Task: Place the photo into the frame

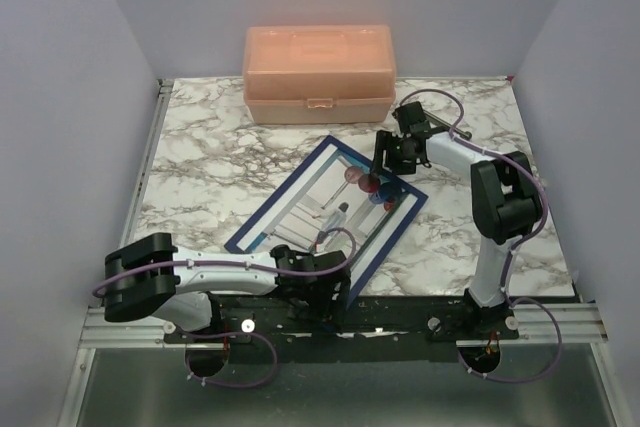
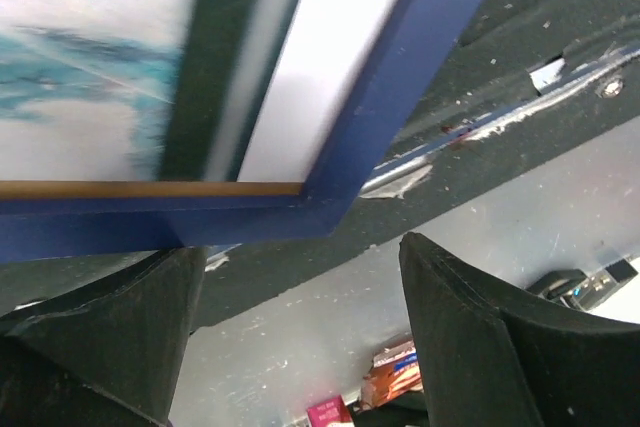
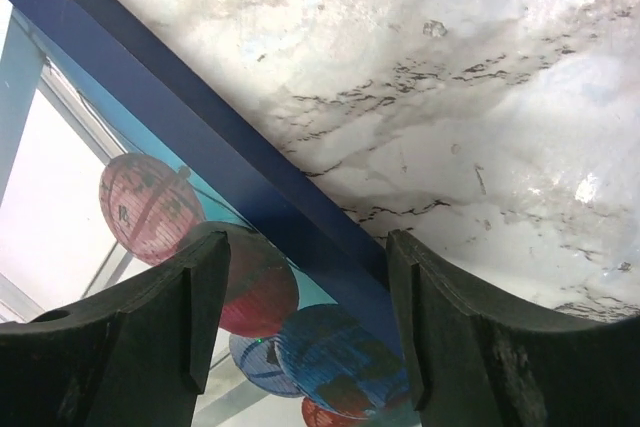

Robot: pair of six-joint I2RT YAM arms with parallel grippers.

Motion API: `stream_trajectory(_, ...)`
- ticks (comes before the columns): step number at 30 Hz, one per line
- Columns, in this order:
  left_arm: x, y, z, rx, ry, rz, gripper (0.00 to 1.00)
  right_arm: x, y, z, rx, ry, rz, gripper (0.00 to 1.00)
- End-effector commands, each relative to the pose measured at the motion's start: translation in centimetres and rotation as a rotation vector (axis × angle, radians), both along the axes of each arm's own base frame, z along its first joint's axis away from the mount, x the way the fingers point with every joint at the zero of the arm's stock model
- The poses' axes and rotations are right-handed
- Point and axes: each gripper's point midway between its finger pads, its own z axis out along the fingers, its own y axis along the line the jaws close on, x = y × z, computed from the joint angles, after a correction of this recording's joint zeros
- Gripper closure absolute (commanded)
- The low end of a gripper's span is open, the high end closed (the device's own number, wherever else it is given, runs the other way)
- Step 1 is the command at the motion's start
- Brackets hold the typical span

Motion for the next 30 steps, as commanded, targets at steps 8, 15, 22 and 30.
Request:
stream_trajectory(8,1.1,-6.5,6.1,-0.367,-0.101,-0.045,0.13,-4.1,-0.5,4.1,-0.048,0.006,-0.060,0.09)
stream_trajectory(15,2.0,-7.6,11.1,-0.602,-0.177,-0.101,0.08,-7.4,-1.9,6.7,-0.030,-0.021,-0.090,0.00)
stream_trajectory(22,6.2,-5.6,12.4,-0.726,-0.220,0.024,0.08,-13.5,-3.8,5.6,-0.016,0.050,-0.133,0.02)
stream_trajectory(30,11.4,-0.9,14.5,-0.793,-0.344,0.190,0.08,-19.1,-4.9,2.8,0.025,0.169,-0.207,0.12)
